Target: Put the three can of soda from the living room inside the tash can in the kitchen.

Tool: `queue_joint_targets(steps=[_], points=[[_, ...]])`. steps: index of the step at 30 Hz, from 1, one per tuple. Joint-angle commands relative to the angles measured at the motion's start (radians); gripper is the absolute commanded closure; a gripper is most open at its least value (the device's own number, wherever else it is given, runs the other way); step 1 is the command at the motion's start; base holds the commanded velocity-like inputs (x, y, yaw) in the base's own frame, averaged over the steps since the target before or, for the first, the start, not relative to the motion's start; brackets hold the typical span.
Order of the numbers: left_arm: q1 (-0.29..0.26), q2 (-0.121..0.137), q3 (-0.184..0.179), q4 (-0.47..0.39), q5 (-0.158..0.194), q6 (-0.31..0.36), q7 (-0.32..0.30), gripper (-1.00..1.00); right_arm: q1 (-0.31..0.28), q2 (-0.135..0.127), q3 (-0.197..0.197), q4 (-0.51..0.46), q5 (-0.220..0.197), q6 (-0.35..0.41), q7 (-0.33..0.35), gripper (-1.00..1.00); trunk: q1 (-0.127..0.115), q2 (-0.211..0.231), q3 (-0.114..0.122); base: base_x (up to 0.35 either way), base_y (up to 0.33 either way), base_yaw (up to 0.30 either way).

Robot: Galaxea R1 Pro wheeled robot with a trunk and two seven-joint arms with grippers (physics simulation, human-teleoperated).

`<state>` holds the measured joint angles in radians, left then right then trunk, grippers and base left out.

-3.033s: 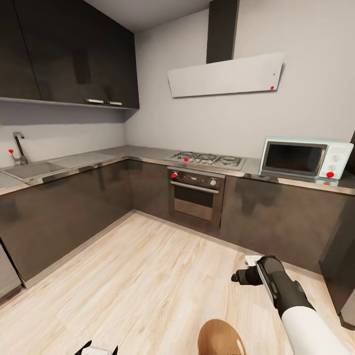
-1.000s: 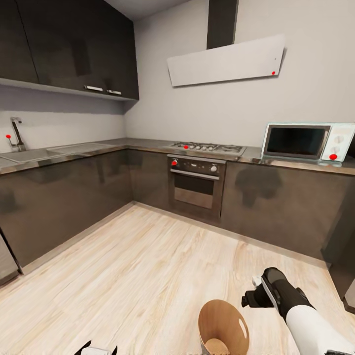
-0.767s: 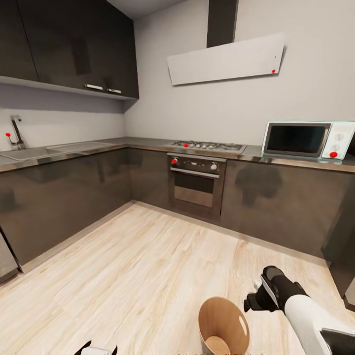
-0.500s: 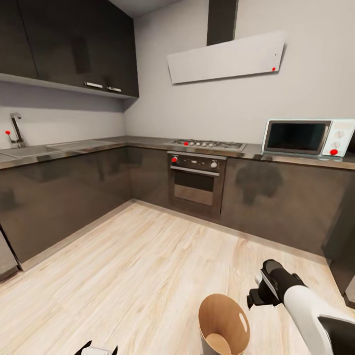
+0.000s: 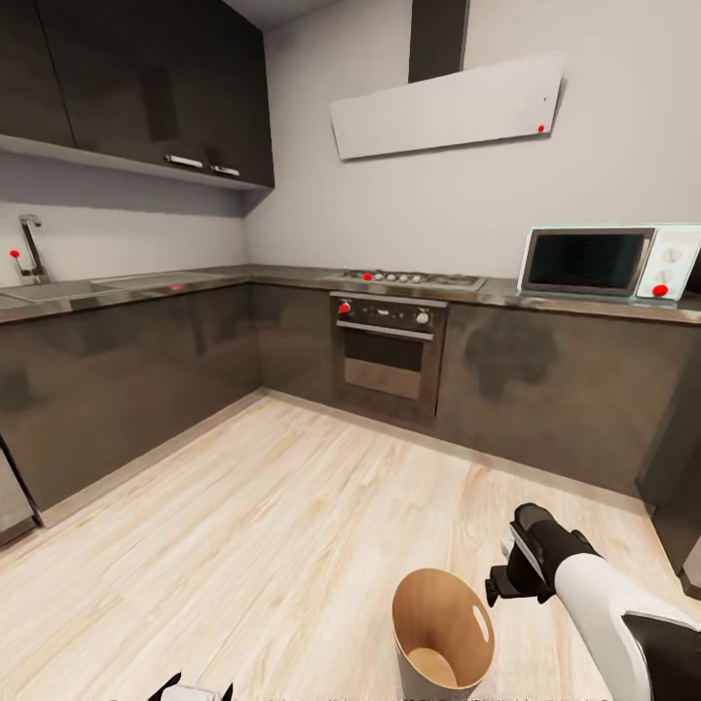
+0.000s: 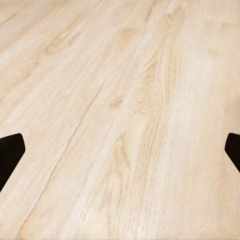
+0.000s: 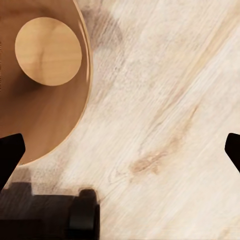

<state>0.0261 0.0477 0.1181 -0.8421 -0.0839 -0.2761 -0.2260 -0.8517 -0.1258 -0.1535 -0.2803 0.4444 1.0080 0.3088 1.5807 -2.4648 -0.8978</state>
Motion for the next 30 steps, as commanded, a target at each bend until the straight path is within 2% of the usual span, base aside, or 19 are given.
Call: queue_joint_targets(steps=[1,5,10,16,28,30], points=[[0.000,0.000,0.000,0.000,0.000,0.000,0.000,-1.00,0.000,0.001,0.000,-0.001,0.000,0.000,0.000,-1.00,0.004,-0.007,-0.003,0.000,0.000,0.000],[0.000,0.000,0.000,0.000,0.000,0.000,0.000,-1.00,-0.002,0.012,0.001,-0.008,0.000,0.000,0.000,-1.00,0.019,-0.035,-0.016,0.000,0.000,0.000],[0.000,0.000,0.000,0.000,0.000,-0.001,0.000,-1.00,-0.003,0.025,0.001,-0.011,0.001,0.001,-0.008,-1.00,0.021,-0.036,-0.027,0.000,0.000,0.000],[0.000,0.000,0.001,0.000,0.000,-0.001,-0.001,-1.00,-0.004,0.023,0.002,-0.011,0.002,0.001,-0.012,-1.00,0.021,-0.036,-0.027,0.012,0.000,0.000],[0.001,0.000,0.003,-0.003,0.010,0.033,-0.002,-1.00,-0.006,0.012,0.002,-0.007,0.005,-0.004,-0.014,-1.00,0.021,-0.036,-0.027,0.119,0.000,0.000],[0.001,0.000,0.002,-0.003,0.008,0.035,-0.001,-1.00,-0.006,0.012,0.002,-0.007,0.005,-0.005,-0.014,-1.00,0.022,-0.036,-0.035,0.007,0.000,0.000]])
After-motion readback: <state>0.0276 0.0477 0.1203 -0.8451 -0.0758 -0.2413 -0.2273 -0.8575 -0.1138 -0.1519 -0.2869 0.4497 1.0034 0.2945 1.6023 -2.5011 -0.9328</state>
